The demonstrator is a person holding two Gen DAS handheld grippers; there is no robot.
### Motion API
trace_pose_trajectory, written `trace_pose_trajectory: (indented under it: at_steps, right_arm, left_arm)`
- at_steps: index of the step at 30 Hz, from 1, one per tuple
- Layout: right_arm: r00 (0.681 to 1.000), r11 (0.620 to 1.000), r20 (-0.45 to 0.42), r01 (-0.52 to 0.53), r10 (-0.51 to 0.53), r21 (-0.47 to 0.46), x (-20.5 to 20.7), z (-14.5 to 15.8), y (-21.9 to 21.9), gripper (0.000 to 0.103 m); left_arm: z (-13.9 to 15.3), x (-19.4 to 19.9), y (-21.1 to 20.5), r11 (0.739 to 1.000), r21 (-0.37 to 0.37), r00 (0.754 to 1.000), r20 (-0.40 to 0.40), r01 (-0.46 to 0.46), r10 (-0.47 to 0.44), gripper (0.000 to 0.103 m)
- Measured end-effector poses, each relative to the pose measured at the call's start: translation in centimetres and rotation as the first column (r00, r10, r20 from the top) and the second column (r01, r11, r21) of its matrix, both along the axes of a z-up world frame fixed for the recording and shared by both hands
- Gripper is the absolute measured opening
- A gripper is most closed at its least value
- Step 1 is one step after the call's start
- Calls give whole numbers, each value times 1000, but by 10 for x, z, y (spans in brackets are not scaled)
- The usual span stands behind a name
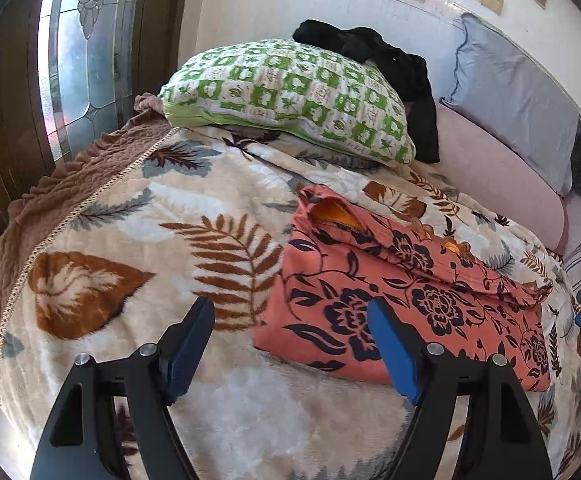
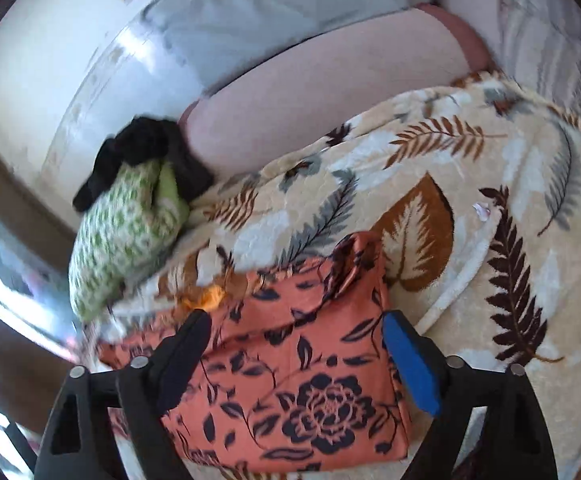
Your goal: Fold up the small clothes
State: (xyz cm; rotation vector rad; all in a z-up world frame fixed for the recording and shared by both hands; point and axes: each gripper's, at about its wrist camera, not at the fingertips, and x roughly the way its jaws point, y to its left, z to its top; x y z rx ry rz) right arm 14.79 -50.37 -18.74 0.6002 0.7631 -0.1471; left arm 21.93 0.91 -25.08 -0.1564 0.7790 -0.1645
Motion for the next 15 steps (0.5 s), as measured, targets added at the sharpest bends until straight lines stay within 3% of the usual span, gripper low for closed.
trace_pose_trajectory:
  at_steps: [3,5,7,10,12,15]
  right_arm:
    - [985,983,-82,-158,150,-97,-4,-16,51,54]
    - [964,965,-143,-239,223,-108,3,-33,77,52]
    - [949,952,-180,-283,260,-116,18,-52,95,52]
    - [942,956,-219,-279,254,-92,61,-79,109,52]
    - [923,958,-295,-278,247,-65,104,-102,114,53]
    - [952,957,-260,-216,162,-194,159,-96,115,53]
  left_arm:
    - [-17,1,-37,995,4,995,-5,102,-102,79]
    - [-27,6,-54,991,9,990,-19,137,-137,79]
    - [-38,19,-60,992,-33,989,-82,122,-124,79]
    - [-53,37,-57,994,-81,984,-156,77,-89,79]
    - [-59,42,-56,994,-81,983,-168,67,-80,79]
    - [-60,43,-61,996,-33,985,-145,85,-89,79]
